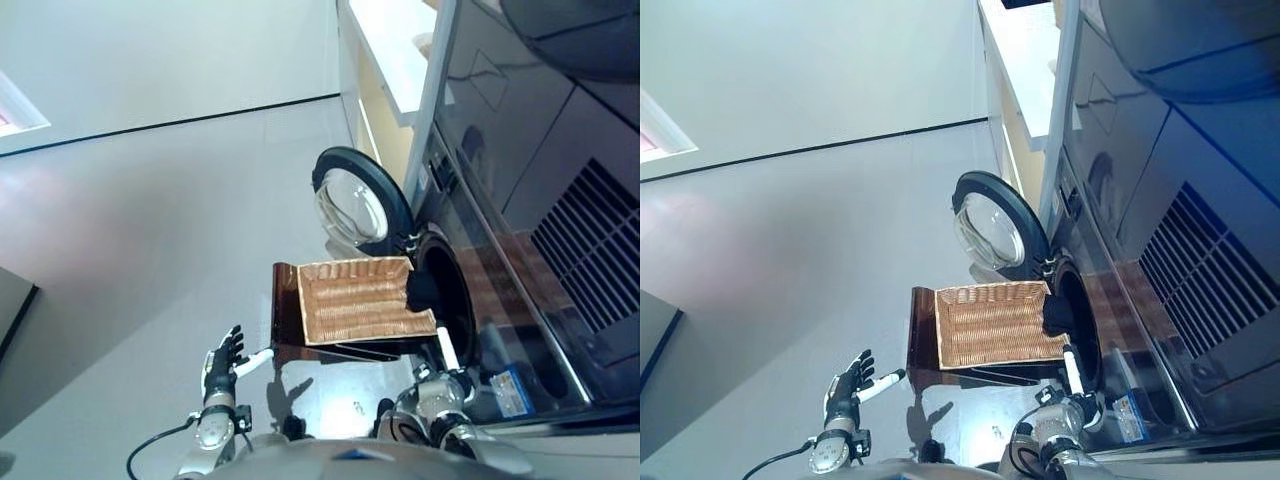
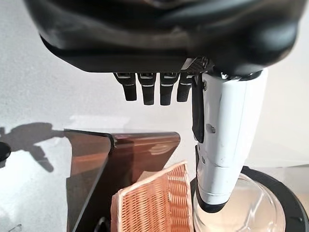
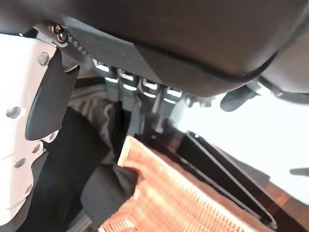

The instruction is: Pick up the clothes and place them into the washing machine

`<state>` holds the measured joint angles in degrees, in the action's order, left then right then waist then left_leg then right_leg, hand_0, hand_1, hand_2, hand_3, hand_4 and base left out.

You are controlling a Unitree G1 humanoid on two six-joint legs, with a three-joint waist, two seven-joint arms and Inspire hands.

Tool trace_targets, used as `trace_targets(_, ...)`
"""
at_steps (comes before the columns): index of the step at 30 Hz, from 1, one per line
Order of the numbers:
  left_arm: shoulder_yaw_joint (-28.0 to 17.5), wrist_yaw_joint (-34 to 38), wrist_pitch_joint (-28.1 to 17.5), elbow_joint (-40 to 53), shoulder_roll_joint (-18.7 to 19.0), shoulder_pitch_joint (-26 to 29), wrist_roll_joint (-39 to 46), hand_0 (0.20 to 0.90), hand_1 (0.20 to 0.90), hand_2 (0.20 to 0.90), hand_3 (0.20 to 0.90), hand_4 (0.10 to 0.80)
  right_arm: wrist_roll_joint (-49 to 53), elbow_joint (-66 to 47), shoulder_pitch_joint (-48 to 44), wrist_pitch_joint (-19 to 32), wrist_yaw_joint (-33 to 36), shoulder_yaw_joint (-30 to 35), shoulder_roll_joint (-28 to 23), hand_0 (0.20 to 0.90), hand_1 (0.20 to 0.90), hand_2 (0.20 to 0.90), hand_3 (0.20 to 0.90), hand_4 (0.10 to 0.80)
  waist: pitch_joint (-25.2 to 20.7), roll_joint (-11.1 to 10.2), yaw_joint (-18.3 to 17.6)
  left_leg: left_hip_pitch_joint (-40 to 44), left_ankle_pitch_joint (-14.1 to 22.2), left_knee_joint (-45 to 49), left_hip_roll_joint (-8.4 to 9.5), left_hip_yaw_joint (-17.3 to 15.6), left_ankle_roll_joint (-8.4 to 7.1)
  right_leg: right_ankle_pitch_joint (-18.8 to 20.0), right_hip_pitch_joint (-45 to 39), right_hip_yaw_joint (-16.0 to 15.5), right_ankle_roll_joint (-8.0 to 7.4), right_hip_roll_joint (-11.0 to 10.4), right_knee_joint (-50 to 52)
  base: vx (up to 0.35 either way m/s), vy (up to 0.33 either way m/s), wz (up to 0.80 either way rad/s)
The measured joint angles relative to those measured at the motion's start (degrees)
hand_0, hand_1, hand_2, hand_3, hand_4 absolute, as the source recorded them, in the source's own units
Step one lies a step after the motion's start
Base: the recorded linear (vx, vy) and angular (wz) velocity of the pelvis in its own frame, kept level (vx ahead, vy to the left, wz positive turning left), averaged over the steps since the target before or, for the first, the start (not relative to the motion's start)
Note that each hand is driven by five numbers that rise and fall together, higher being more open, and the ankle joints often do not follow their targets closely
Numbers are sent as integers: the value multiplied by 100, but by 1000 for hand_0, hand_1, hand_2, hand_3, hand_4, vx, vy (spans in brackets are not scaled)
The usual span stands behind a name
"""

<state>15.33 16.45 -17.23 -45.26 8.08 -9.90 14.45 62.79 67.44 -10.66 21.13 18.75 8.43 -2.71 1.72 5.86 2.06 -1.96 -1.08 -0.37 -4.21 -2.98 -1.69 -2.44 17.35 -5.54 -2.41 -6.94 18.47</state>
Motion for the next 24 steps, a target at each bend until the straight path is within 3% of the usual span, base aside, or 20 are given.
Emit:
trace_targets(6, 3, 86, 62, -1224, -20, 440, -102, 900, 900, 900, 900, 800, -48, 241, 18, -18, -20, -169, 76, 900, 900, 900, 900, 800, -91, -72, 9, 61, -53, 137, -98, 8, -89, -76, -119, 62, 104, 133, -1, 2, -124, -1)
trace_targets(7, 7, 125, 92, -1763, -20, 650, -188, 900, 900, 900, 900, 800, -167, 384, -5, -71, -30, -288, 77, 900, 900, 900, 900, 800, -28, -171, 31, 38, -70, 417, -77, 22, -110, -85, -174, 136, 122, 148, 14, 12, -169, -7)
trace_targets(8, 5, 138, 129, -2276, 28, 852, -351, 900, 900, 900, 900, 800, -426, 655, -49, -224, -115, -385, 82, 900, 900, 900, 900, 800, 37, -361, 56, -48, -140, 824, -14, 82, -268, -92, -282, 226, 197, 119, 24, 28, -236, -7)
trace_targets(10, -126, 170, 297, -2686, 135, 990, -371, 900, 900, 900, 900, 800, -765, 820, -11, -467, -183, -557, 241, 900, 900, 900, 900, 800, 11, -702, 139, -238, -643, 1286, 61, 304, -643, -102, -534, 191, 220, 163, -250, 35, -187, -8)
trace_targets(11, -102, 164, 264, -2899, 235, 1160, -480, 900, 900, 900, 900, 800, -872, 852, -69, -540, -234, -628, 318, 900, 900, 900, 900, 800, 42, -799, 231, -517, -765, 1815, 35, 407, -731, -207, -458, 184, 320, 216, 93, 64, -105, -32)
trace_targets(12, -75, 159, 273, -2969, 496, 1243, -605, 900, 900, 900, 900, 800, -1035, 857, -93, -616, -292, -698, 507, 900, 900, 900, 900, 800, 113, -1120, 288, -743, -863, 2388, 152, 484, -866, -271, -413, 285, 647, 159, 253, 89, -39, -33)
trace_targets(13, -104, 137, 356, -3096, 538, 1239, -739, 900, 900, 900, 900, 800, -1235, 948, -64, -662, -405, -813, 573, 900, 900, 900, 900, 800, 112, -1185, 317, -880, -917, 2874, 129, 601, -845, -244, -556, 301, 643, 236, 152, 111, 16, -49)
trace_targets(14, -188, 40, 436, -3196, 529, 1169, -800, 900, 900, 900, 900, 800, -1520, 1052, 49, -764, -419, -1017, 585, 900, 900, 900, 900, 800, 40, -1201, 357, -1033, -948, 3300, 183, 482, -764, -217, -829, 328, 607, 273, -479, 150, 43, -52)
trace_targets(15, -296, 55, 434, -3268, 443, 1003, -810, 900, 900, 900, 900, 800, -1689, 1104, 113, -782, -469, -1140, 570, 900, 900, 900, 900, 800, -105, -1118, 392, -1208, -1121, 3155, 131, 348, -526, -193, -1147, 392, 310, 507, -1124, 262, 132, -79)
trace_targets(16, -289, 98, 421, -3406, 323, 977, -853, 900, 900, 900, 900, 800, -1807, 1077, 0, -776, -488, -1084, 506, 900, 900, 900, 900, 800, 1, -687, 473, -1390, -1196, 2959, -168, 304, -471, -477, -902, 236, 472, 859, 224, 333, 211, -54)
trace_targets(17, -289, 59, 407, -3381, 376, 963, -866, 900, 900, 900, 900, 800, -1838, 1077, 20, -756, -448, -1079, 567, 900, 900, 900, 900, 800, -27, -802, 443, -1500, -1420, 2804, -65, 186, -476, -687, -1086, 400, 296, 613, 408, 380, 234, -18)
trace_targets(18, -328, 74, 465, -3306, 269, 903, -776, 900, 900, 900, 900, 800, -1857, 1078, 163, -855, -463, -1115, 433, 900, 900, 900, 900, 800, -11, -705, 483, -1497, -1363, 2230, -195, 38, -552, -724, -1370, 412, 612, 747, -141, 245, 138, 23)
trace_targets(19, -338, 60, 458, -3305, 245, 878, -776, 900, 900, 900, 900, 800, -1912, 1074, 241, -897, -502, -1150, 393, 900, 900, 900, 900, 800, -22, -679, 470, -1366, -1275, 1646, -232, 6, -542, -667, -1444, 410, 639, 822, -324, 324, 163, 34)
trace_targets(20, -283, 66, 470, -3306, 277, 879, -777, 900, 900, 900, 900, 800, -1918, 1060, 270, -900, -492, -1181, 396, 900, 900, 900, 900, 800, 23, -735, 538, -1165, -1265, 633, -215, 5, -566, -461, -1474, 401, 804, 855, -475, 310, 178, 35)
trace_targets(22, -271, 89, 479, -3312, 285, 870, -694, 900, 900, 900, 900, 800, -1914, 995, 264, -857, -460, -1144, 333, 900, 900, 900, 900, 800, 97, -703, 559, -1122, -1226, -54, -224, -70, -617, -482, -1449, 403, 772, 865, -586, 243, 147, 26)
trace_targets(24, -273, 119, 521, -3322, 249, 867, -658, 900, 900, 900, 900, 800, -1913, 963, 194, -851, -446, -1111, 182, 900, 900, 900, 900, 800, 112, -679, 601, -1089, -1093, -63, -251, -56, -749, -479, -1417, 529, 777, 813, -762, 317, 240, -21)
